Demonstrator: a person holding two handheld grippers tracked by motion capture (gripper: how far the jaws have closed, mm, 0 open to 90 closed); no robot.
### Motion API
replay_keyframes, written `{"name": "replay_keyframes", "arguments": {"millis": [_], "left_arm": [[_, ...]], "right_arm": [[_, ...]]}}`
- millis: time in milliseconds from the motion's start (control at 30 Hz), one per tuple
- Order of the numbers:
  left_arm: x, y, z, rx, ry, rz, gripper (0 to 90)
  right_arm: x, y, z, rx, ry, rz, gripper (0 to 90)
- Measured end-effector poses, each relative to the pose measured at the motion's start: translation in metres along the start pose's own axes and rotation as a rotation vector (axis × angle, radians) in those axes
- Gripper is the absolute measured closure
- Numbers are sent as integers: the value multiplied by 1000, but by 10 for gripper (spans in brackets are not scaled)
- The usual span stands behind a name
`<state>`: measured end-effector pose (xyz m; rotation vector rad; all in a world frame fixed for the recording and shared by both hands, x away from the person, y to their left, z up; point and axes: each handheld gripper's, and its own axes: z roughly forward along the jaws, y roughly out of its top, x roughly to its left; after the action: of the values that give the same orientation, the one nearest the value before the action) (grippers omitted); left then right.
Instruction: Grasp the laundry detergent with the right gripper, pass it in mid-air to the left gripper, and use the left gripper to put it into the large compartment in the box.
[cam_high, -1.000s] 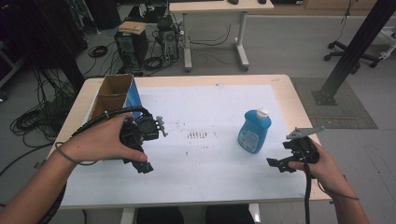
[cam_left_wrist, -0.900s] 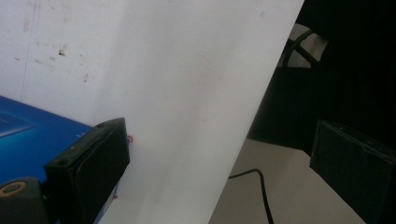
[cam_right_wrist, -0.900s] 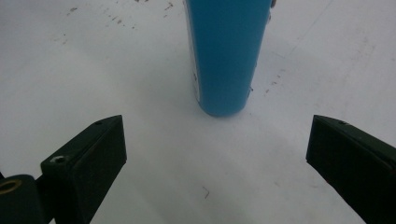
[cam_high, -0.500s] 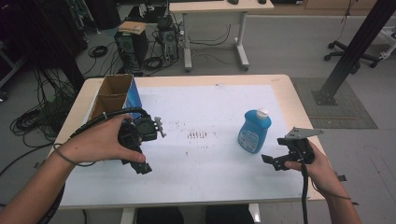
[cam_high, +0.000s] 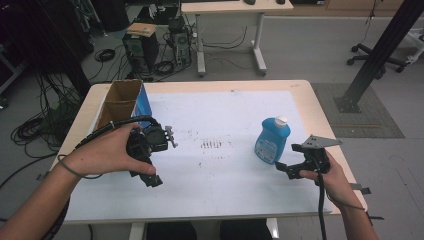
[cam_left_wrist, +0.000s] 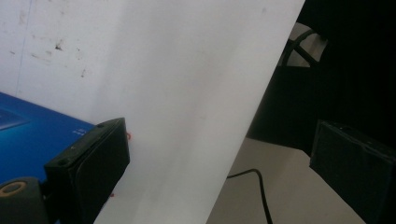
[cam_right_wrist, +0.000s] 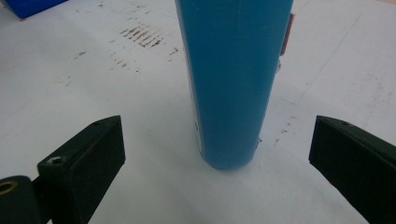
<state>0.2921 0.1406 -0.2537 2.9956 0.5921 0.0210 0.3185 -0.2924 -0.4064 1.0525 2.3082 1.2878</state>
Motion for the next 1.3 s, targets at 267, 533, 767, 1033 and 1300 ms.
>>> {"name": "replay_keyframes", "arguments": {"millis": [267,533,767,1033,1300], "left_arm": [[0,-2,2,2,-3,-11,50],[1,-4,2,4,-3,-10,50],[1,-7,4,7,-5,-16,50],[1,-8,3,7,-5,-19,50],[0,-8,2,6,-5,-15,50]], "right_arm": [[-3,-3,8,-21,-1,6,33],[-6,-4,14,-31,1,14,32],[-6,-3,19,-44,1,10,32],[-6,0,25,-65,1,-3,32],[-7,1,28,-82,-13,-13,32]]}}
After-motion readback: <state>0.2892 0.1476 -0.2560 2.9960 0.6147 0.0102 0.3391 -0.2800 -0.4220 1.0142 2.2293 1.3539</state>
